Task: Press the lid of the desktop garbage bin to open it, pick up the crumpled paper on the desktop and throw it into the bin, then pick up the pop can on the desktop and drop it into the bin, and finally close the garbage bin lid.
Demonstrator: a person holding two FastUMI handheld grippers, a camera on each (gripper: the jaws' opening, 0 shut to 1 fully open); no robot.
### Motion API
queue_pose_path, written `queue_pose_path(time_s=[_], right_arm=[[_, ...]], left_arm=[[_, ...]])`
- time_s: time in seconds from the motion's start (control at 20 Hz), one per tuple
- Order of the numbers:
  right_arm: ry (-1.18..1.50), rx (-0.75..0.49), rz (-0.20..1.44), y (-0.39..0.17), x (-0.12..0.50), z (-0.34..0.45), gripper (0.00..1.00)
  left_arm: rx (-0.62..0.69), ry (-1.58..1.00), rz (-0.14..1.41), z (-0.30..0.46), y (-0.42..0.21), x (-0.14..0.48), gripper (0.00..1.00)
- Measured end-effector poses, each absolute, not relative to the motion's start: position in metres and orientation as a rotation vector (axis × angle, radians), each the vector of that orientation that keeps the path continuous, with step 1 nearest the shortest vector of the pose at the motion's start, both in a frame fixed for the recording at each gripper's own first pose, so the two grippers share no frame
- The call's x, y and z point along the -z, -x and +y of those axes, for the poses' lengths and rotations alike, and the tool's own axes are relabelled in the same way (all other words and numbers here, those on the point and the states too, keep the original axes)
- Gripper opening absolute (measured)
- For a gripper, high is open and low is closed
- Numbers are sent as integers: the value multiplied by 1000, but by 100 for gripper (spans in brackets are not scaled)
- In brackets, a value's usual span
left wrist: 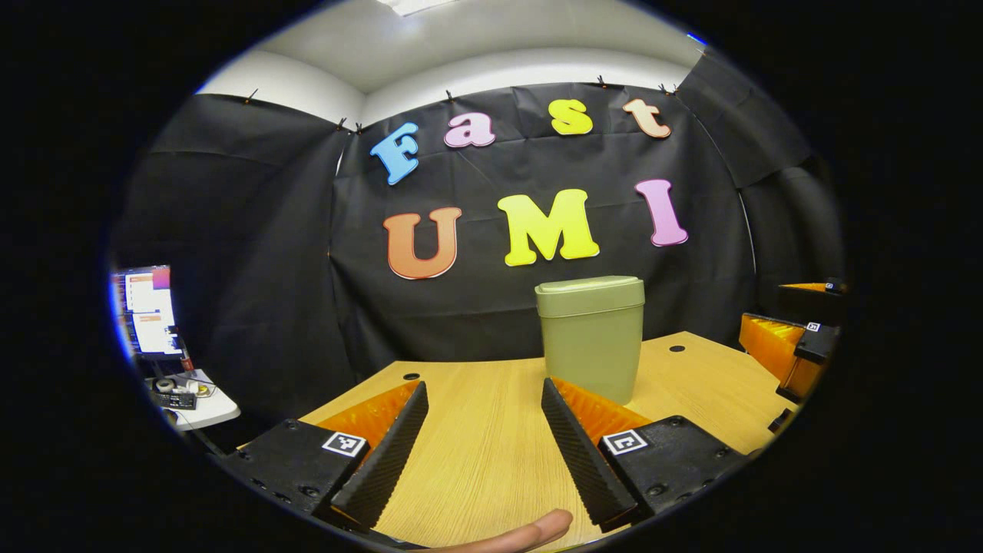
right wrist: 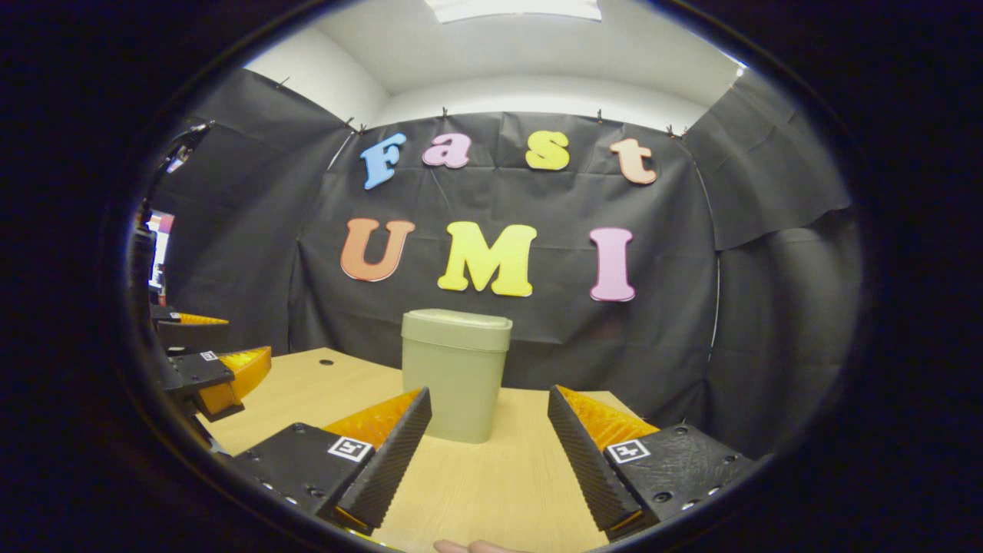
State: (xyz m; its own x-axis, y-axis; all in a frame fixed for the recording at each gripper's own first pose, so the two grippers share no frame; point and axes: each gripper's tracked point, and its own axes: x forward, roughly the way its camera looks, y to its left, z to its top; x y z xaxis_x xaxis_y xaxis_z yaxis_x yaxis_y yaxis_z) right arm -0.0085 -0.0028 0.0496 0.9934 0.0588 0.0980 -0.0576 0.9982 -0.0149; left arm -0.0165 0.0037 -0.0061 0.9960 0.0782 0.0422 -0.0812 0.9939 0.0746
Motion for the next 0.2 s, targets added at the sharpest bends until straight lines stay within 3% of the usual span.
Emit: queue_pose_path(time_s=[0.05,0.1,0.2], right_arm=[[15,-70,-103,11,-49,1,95],[12,-85,-104,12,-49,8,95],[7,-111,-92,13,-44,15,95]], left_arm=[[-78,-79,-44,1,19,6,100],[-73,-82,-49,-1,21,6,95],[-69,-81,-51,-4,24,6,95]])
